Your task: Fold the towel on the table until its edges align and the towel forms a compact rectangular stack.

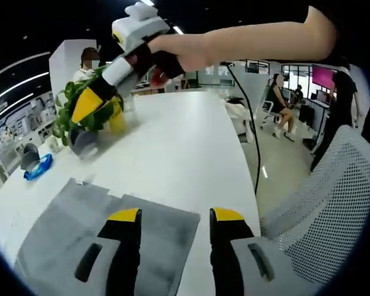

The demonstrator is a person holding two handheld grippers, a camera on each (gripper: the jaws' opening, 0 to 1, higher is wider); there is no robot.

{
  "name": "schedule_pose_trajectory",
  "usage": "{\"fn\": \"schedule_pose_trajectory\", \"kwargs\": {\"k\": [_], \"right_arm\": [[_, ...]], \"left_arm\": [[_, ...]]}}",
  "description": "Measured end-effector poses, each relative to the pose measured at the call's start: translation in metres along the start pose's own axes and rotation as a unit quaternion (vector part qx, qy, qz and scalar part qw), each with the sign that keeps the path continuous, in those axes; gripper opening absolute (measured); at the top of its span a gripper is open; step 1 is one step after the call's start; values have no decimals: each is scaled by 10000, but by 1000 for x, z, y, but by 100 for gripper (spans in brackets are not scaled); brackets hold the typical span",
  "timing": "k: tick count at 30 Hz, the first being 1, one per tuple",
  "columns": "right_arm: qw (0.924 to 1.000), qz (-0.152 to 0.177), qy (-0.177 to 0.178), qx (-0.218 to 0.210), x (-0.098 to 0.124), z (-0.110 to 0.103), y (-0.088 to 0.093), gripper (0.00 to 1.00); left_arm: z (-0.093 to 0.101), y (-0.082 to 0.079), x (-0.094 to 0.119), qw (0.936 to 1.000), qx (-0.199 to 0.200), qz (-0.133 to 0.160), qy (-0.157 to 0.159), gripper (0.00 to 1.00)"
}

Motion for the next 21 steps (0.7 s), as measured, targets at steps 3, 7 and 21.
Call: {"fn": "schedule_pose_trajectory", "kwargs": {"k": [3, 7, 21], "right_arm": [[10000, 8, -2, -55, -1, 0, 2, 40], [9999, 71, -11, -144, -1, -2, 5, 40], [9994, -188, 88, -280, 15, -4, 33, 38]], "left_arm": [[13, 6, -11, 9989, 90, -239, 393, 30], [21, 14, -22, 9974, 201, -432, 547, 20], [14, 26, -43, 9948, -504, -711, 521, 17]]}}
Point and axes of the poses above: the point that each gripper's makers call its tool centre point, and the gripper's own axes: x roughly backward along the fingers, z roughly to its right, y roughly out of its underside, the point moved 3 cm from there along x, roughly backward along the fingers
